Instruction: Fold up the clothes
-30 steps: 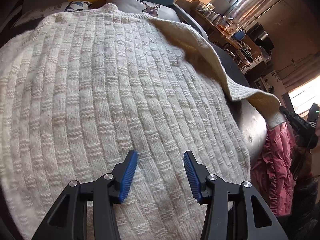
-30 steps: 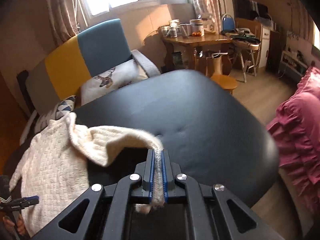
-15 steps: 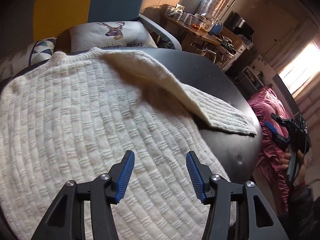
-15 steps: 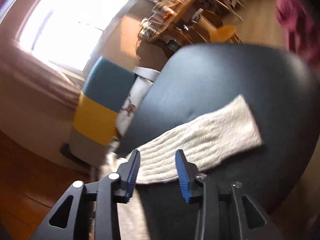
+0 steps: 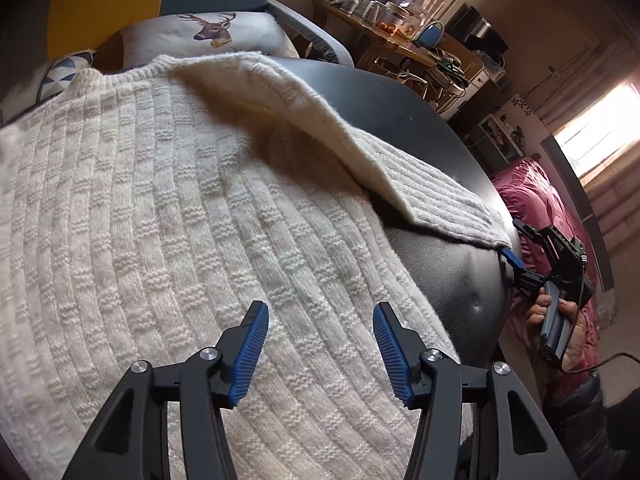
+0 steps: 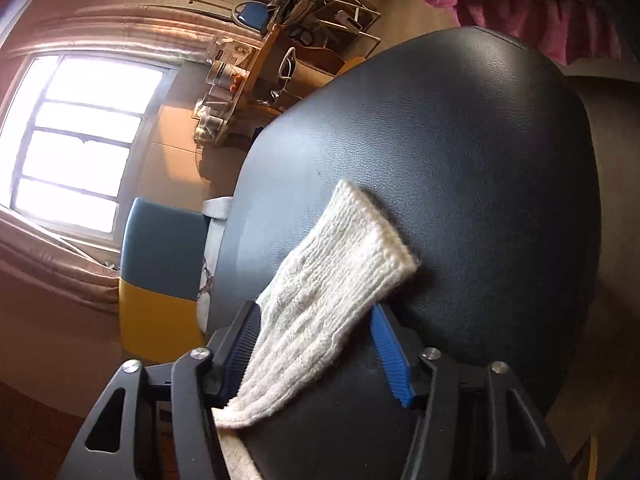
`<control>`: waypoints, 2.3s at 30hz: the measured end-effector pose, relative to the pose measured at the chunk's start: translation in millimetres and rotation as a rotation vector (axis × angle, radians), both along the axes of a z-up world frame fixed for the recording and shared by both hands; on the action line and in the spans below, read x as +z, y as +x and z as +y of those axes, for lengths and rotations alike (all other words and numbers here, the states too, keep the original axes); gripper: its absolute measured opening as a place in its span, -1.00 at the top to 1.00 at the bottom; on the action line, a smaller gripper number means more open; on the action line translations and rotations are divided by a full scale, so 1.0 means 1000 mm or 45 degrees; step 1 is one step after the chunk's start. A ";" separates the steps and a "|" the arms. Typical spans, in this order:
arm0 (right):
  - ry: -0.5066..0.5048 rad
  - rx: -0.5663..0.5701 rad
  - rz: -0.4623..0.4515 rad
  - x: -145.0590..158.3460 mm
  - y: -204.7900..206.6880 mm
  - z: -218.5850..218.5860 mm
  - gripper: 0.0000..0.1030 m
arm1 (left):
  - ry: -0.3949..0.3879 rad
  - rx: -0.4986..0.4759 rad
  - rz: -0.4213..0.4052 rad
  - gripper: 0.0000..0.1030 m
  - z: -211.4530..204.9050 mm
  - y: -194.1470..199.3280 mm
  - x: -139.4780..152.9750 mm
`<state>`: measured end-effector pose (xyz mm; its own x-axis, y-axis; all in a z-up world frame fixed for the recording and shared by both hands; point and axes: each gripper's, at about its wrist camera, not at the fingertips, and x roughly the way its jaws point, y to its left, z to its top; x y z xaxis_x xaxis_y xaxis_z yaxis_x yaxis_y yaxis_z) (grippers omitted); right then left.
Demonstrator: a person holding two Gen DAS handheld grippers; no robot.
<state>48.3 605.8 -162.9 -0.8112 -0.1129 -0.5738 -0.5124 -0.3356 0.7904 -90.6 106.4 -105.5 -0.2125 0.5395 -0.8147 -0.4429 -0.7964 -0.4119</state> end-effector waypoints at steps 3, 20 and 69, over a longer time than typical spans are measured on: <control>0.058 0.029 -0.083 -0.005 -0.013 -0.001 0.91 | 0.013 0.004 0.019 -0.09 -0.004 -0.001 0.004; 0.176 0.150 0.141 0.085 -0.021 0.001 0.92 | -0.174 -0.508 0.877 -0.13 0.121 0.036 0.054; 0.045 0.047 0.037 0.069 -0.066 0.069 0.86 | -0.315 -0.760 0.524 0.86 0.257 -0.144 0.026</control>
